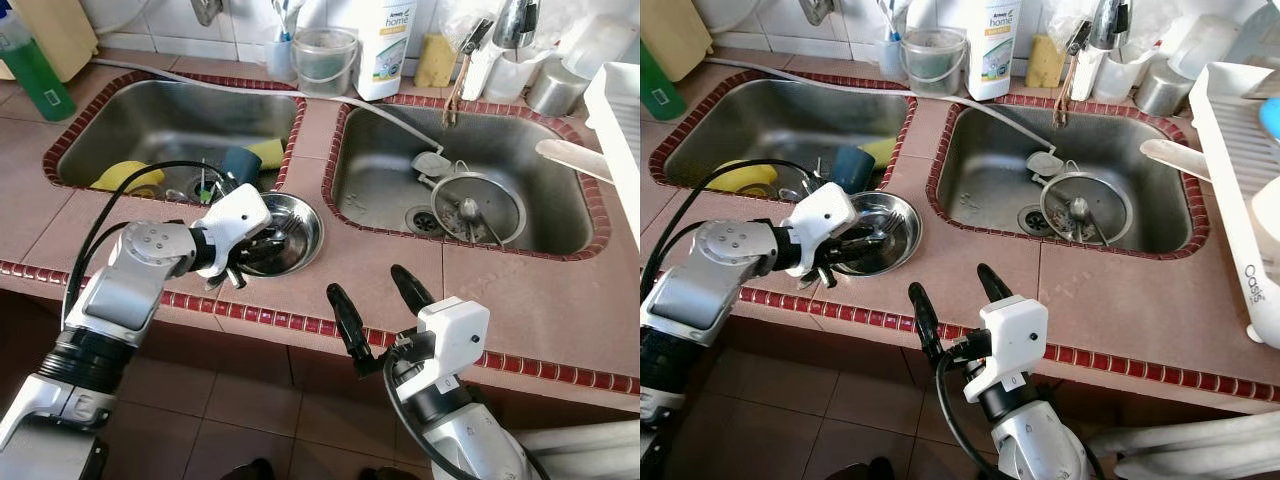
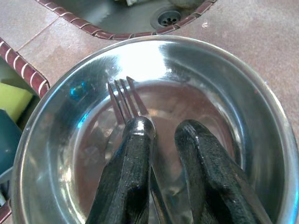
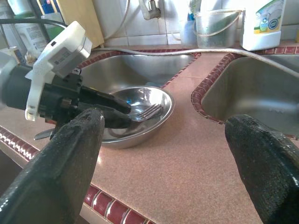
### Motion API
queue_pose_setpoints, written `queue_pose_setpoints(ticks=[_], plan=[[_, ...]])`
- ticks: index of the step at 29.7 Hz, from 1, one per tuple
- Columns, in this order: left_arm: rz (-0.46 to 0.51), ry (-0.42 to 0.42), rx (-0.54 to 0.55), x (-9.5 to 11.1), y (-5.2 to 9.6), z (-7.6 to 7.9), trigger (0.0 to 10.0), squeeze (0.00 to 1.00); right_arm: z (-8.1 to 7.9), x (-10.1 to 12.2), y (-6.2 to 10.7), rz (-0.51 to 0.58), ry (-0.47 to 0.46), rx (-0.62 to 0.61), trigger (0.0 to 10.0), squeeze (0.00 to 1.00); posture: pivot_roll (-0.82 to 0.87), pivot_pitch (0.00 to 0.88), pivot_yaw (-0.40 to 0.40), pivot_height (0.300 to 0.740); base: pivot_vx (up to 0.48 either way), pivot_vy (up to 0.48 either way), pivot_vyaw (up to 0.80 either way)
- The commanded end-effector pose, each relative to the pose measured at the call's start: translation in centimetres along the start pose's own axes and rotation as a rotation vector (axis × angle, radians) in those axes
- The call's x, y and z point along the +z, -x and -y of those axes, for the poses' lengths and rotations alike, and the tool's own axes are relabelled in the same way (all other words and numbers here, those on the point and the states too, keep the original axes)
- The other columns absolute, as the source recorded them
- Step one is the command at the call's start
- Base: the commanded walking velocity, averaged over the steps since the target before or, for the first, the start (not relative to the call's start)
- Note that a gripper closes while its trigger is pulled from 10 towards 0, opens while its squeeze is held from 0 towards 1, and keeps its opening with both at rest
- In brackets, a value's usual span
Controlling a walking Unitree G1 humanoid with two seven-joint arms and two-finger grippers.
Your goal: Kitchen organization
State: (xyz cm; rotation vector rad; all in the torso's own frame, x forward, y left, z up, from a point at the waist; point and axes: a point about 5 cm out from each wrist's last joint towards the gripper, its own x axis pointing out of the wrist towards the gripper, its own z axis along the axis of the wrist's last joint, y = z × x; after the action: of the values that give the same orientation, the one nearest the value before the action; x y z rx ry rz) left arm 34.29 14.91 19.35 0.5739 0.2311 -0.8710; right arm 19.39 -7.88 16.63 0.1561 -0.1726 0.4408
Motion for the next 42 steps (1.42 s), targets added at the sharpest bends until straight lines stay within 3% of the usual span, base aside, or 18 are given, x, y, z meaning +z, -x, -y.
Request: queue_pose_setpoints(ticks=[1, 8, 9, 13, 20, 27, 28, 29, 31, 42], plan=[[-0.010, 0.002, 0.043, 0.4, 0.4, -0.7, 10.0, 0.00, -0.2, 0.0, 0.1, 0.001, -0.005, 0.004, 10.0, 0.00, -0.17, 0.206, 0.034, 0.732, 0.000, 0.000, 0.00], [-0.033, 0.076, 0.145, 0.4, 0.7, -1.5, 10.0, 0.00, -0.2, 0.0, 0.1, 0.000, -0.004, 0.005, 10.0, 0.00, -0.18, 0.205, 0.035, 0.732, 0.000, 0.000, 0.00], [-0.038, 0.096, 0.161, 0.4, 0.8, -1.7, 10.0, 1.00, -0.2, 0.0, 0.1, 0.000, -0.004, 0.005, 10.0, 0.00, -0.18, 0.199, 0.032, 0.732, 0.000, 0.000, 0.00], [-0.047, 0.124, 0.183, 0.5, 1.1, -2.1, 10.0, 1.00, -0.2, 0.0, 0.1, 0.001, -0.006, 0.005, 10.0, 0.00, -0.18, 0.199, 0.032, 0.732, 0.000, 0.000, 0.00], [-0.040, 0.114, 0.164, 1.5, 1.5, -1.8, 10.0, 1.00, -0.1, -0.1, 0.0, 0.001, -0.003, 0.009, 10.0, 0.00, -0.17, 0.188, 0.032, 0.732, 0.000, 0.000, 0.00], [-0.094, 0.092, 0.183, 2.3, 2.0, -2.1, 10.0, 1.00, 0.0, -0.1, -0.1, 0.003, 0.000, 0.005, 10.0, 0.00, -0.17, 0.190, 0.032, 0.732, 0.000, 0.000, 0.00], [-0.106, 0.099, 0.195, 2.2, 2.0, -2.2, 10.0, 0.76, 0.0, -0.1, -0.1, 0.003, 0.000, 0.005, 10.0, 0.00, -0.17, 0.190, 0.032, 0.732, 0.000, 0.000, 0.00], [-0.129, 0.111, 0.213, 2.0, 2.1, -2.4, 10.0, 0.00, 0.0, -0.1, -0.1, 0.004, -0.001, 0.004, 10.0, 0.00, -0.17, 0.192, 0.033, 0.732, 0.000, 0.000, 0.00], [-0.163, 0.119, 0.235, 1.6, 2.2, -2.5, 10.0, 0.00, 0.0, -0.1, -0.1, 0.003, -0.001, 0.003, 10.0, 0.00, -0.17, 0.194, 0.034, 0.732, 0.000, 0.000, 0.00], [-0.144, 0.117, 0.182, 2.2, 2.2, -1.2, 10.0, 0.00, 0.1, -0.1, -0.1, 0.000, 0.003, 0.000, 10.0, 0.00, -0.17, 0.198, 0.031, 0.732, 0.000, 0.000, 0.00]])
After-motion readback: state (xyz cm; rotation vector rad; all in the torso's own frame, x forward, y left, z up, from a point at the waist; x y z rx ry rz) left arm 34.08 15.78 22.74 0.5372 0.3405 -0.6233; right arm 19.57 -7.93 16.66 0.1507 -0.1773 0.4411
